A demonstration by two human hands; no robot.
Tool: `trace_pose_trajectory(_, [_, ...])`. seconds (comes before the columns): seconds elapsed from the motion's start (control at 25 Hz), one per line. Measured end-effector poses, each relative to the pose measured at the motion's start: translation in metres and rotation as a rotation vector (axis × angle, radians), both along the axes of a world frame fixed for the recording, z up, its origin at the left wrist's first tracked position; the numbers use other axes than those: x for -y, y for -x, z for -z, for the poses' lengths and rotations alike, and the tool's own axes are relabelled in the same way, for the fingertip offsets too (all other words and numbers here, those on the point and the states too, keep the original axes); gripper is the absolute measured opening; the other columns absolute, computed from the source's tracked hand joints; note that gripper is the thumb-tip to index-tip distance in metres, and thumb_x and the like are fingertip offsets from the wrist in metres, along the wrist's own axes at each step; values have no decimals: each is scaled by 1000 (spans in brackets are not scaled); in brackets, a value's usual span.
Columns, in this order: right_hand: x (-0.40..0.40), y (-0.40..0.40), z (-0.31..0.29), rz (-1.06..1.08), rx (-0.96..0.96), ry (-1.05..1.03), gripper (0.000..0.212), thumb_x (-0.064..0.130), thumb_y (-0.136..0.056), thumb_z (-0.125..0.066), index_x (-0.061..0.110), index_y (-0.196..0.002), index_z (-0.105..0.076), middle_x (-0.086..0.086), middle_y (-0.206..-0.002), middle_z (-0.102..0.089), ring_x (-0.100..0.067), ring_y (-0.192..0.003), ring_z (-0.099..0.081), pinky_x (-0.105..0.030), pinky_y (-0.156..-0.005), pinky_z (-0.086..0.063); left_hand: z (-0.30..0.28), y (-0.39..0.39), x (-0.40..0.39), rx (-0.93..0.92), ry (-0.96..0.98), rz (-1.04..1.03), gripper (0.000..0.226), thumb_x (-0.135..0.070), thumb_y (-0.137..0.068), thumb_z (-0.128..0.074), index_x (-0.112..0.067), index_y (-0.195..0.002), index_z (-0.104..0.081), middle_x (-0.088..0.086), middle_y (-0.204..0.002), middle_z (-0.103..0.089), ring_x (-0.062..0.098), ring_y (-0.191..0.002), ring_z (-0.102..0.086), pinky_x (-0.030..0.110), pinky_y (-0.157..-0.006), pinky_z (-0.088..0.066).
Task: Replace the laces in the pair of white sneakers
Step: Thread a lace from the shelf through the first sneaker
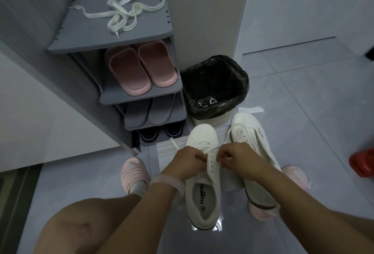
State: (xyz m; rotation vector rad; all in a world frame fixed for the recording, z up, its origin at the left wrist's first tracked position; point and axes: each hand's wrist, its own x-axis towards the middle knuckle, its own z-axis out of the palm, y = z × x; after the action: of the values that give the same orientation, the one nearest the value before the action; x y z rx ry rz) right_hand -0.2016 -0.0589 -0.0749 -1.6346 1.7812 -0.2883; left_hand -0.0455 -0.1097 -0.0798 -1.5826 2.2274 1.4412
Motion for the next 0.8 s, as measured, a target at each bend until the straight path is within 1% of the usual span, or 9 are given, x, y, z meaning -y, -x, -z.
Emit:
trace_pose_trajectory(0.12, [-2,-4,7,26,-43,91,15,13,-88,-55,12,-96,-67,-2,-95,-68,-16,-89,-61,-18,-68,-39,6,0,-1,-14,-28,-38,21,-14,-83,-64,-16,-102,-72,5,-103,-69,-1,-72,-46,3,-53,-33])
trace_pose_trajectory(0.24, [-3,-6,13,1,-81,141,14,16,-89,-53,13,-97,-65,-4,-95,-69,-18,-90,-61,-23,-72,-44,9,0,0,-31,-49,-56,21,-15,-82,-65,-16,-101,-72,6,-102,-69,0,-71,-46,6,-55,-33])
trace_pose_trajectory(0.36, [-2,-8,13,0,-81,187,14,15,-90,-53,12,-97,-64,-5,-94,-68,-18,-86,-61,-22,-69,-42,11,0,0,-32,-62,-59,21,-14,-82,-65,-16,-101,-72,6,-101,-70,-1,-64,-46,5,-50,-34])
trace_pose_trajectory(0.44, [-3,-11,13,2,-78,210,14,14,-90,-53,11,-98,-64,-6,-94,-68,-19,-85,-61,-23,-69,-42,12,0,0,-31,-58,-54,22,-13,-82,-64,-16,-102,-72,6,-100,-70,-1,-64,-47,4,-50,-34])
trace_pose_trajectory(0.48, [-3,-12,13,7,-76,218,14,13,-90,-53,10,-98,-63,-7,-94,-68,-20,-85,-61,-24,-69,-43,12,0,0,-31,-59,-52,22,-12,-82,-64,-16,-102,-72,6,-101,-70,0,-69,-49,5,-54,-34])
trace_pose_trajectory(0.6, [-4,-15,15,25,-82,246,15,13,-91,-52,8,-98,-63,-7,-94,-68,-21,-86,-62,-23,-67,-40,13,0,-1,-29,-56,-59,22,-13,-82,-64,-16,-102,-72,5,-103,-70,11,-88,-58,12,-65,-39])
trace_pose_trajectory(0.68, [-5,-16,15,34,-84,264,15,14,-91,-52,8,-97,-63,-7,-92,-68,-22,-84,-62,-23,-65,-37,14,0,0,-33,-58,-62,21,-14,-83,-64,-17,-103,-72,5,-103,-70,9,-85,-55,11,-62,-37])
trace_pose_trajectory(0.8, [-7,-14,14,4,-76,226,15,15,-91,-51,9,-98,-63,-8,-91,-68,-21,-84,-61,-23,-66,-38,13,0,0,-52,-64,-69,22,-12,-83,-64,-16,-104,-71,7,-103,-70,3,-78,-50,7,-57,-34])
